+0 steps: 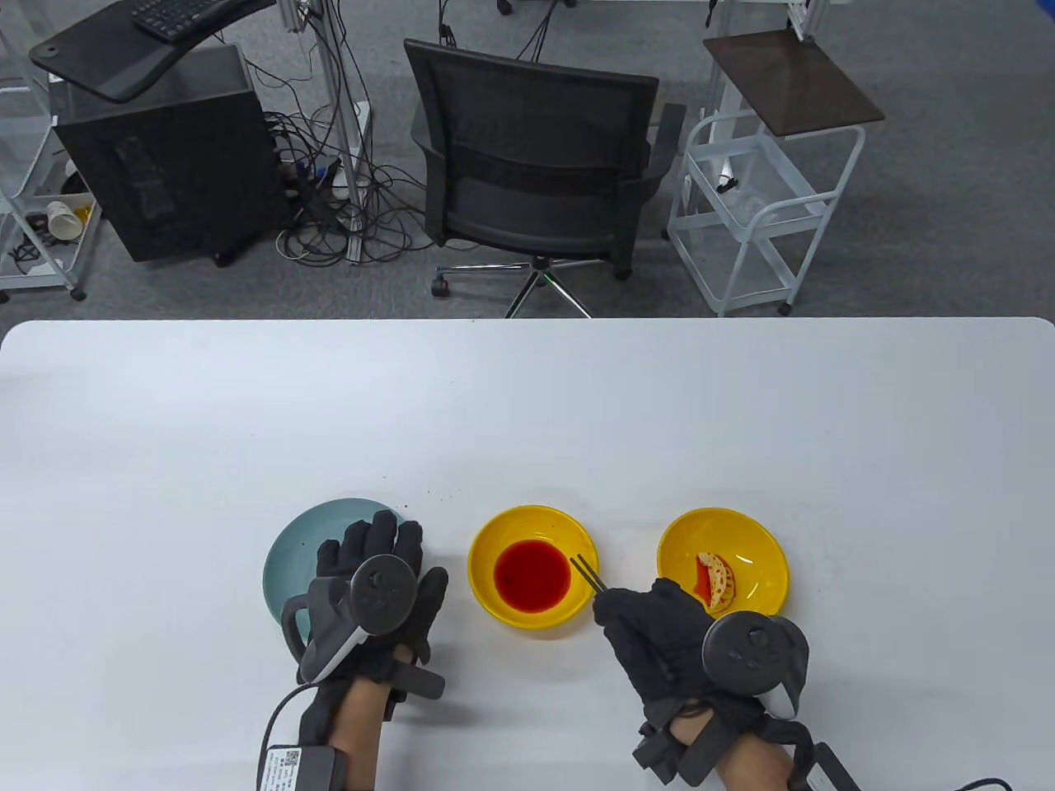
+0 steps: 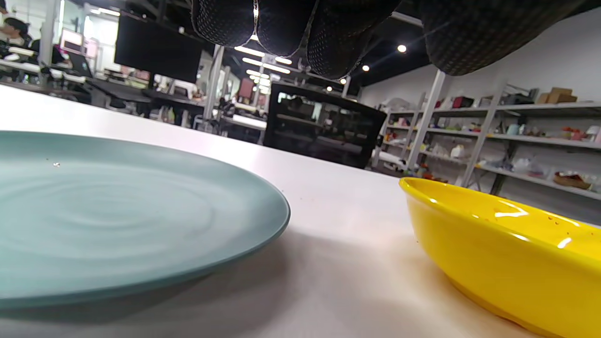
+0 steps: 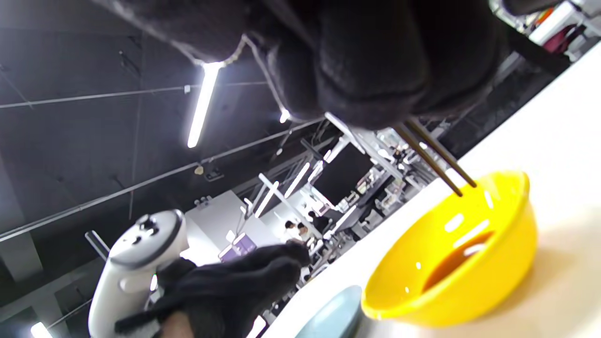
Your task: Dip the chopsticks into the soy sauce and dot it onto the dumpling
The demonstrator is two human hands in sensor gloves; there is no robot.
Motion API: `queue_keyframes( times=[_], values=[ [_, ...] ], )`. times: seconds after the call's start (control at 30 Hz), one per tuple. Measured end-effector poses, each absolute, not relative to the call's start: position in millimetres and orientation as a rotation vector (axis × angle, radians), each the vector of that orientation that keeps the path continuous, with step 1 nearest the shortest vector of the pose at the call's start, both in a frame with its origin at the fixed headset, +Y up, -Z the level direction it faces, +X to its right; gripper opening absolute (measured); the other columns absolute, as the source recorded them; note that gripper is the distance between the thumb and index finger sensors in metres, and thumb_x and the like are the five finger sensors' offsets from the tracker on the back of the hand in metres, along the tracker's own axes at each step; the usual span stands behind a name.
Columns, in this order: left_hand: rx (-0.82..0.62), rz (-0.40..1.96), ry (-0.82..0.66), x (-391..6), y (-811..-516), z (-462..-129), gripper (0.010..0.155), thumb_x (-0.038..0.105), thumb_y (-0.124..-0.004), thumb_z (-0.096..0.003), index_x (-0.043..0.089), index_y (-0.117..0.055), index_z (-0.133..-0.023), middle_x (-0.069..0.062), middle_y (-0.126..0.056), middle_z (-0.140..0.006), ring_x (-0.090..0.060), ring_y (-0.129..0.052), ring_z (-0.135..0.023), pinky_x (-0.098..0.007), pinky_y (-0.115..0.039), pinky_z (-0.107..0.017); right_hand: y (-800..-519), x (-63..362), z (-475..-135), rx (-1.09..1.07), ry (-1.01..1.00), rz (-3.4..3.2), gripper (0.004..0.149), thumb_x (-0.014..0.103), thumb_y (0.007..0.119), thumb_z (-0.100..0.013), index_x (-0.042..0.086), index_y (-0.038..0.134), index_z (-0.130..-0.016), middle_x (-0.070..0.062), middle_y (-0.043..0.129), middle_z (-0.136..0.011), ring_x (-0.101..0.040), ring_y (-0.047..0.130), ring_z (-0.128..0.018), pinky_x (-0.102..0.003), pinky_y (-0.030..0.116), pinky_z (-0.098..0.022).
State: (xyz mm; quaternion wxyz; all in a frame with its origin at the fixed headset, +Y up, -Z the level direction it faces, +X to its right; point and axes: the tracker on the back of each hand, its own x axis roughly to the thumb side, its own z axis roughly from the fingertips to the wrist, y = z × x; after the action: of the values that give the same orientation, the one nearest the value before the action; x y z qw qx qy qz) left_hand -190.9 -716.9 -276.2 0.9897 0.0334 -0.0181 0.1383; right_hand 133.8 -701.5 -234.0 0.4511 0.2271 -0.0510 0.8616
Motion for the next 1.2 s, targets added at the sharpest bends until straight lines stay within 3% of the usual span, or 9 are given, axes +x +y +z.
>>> queue_keyframes(
  times=[0.27, 0.57, 0.73, 1.0, 1.2],
  values=[
    [0.065, 0.275, -0.029, -195, -715, -276, 0.073, 0.061, -0.073, -0.0469, 0.022, -0.064, -0.108, -0.005, -0.050, -0.118, -0.044, -0.056, -0.107, -0.070, -0.041, -0.073, -721, 111, -239, 0.590, -0.012, 2.224, 0.058, 0.047, 0.067, -0.044, 0.008, 0.076, -0.087, -0.012, 0.098, -0.055, -0.041, 0.091, -0.059, -0.077, 0.048, -0.065],
    [0.041, 0.292, -0.036, -192, -716, -275, 0.073, 0.061, -0.073, -0.0471, 0.022, -0.063, -0.108, -0.006, -0.049, -0.118, -0.045, -0.056, -0.107, -0.071, -0.040, -0.073, -724, 116, -241, 0.518, 0.047, 2.257, 0.063, 0.048, 0.067, -0.045, 0.006, 0.073, -0.091, -0.016, 0.095, -0.059, -0.045, 0.089, -0.060, -0.076, 0.052, -0.062],
    [0.024, 0.300, -0.029, -192, -716, -275, 0.074, 0.061, -0.073, -0.0472, 0.022, -0.062, -0.109, -0.006, -0.048, -0.118, -0.045, -0.055, -0.107, -0.071, -0.039, -0.073, -724, 121, -241, 0.492, 0.020, 2.272, 0.062, 0.050, 0.065, -0.045, 0.011, 0.072, -0.093, -0.019, 0.078, -0.082, -0.048, 0.078, -0.073, -0.076, 0.050, -0.063],
    [0.018, 0.302, -0.021, -194, -715, -275, 0.074, 0.061, -0.073, -0.0473, 0.022, -0.062, -0.109, -0.006, -0.047, -0.118, -0.045, -0.054, -0.107, -0.071, -0.038, -0.073, -718, 125, -241, 0.433, -0.100, 2.314, 0.054, 0.046, 0.077, -0.043, 0.013, 0.084, -0.085, -0.013, 0.092, -0.081, -0.043, 0.091, -0.072, -0.072, 0.058, -0.063],
    [0.017, 0.296, -0.022, -194, -715, -275, 0.074, 0.061, -0.073, -0.0472, 0.022, -0.062, -0.109, -0.006, -0.047, -0.118, -0.046, -0.054, -0.107, -0.071, -0.038, -0.073, -724, 124, -243, 0.444, 0.020, 2.321, 0.057, 0.049, 0.072, -0.044, 0.015, 0.079, -0.089, -0.013, 0.087, -0.089, -0.044, 0.091, -0.072, -0.072, 0.057, -0.064]
  ],
)
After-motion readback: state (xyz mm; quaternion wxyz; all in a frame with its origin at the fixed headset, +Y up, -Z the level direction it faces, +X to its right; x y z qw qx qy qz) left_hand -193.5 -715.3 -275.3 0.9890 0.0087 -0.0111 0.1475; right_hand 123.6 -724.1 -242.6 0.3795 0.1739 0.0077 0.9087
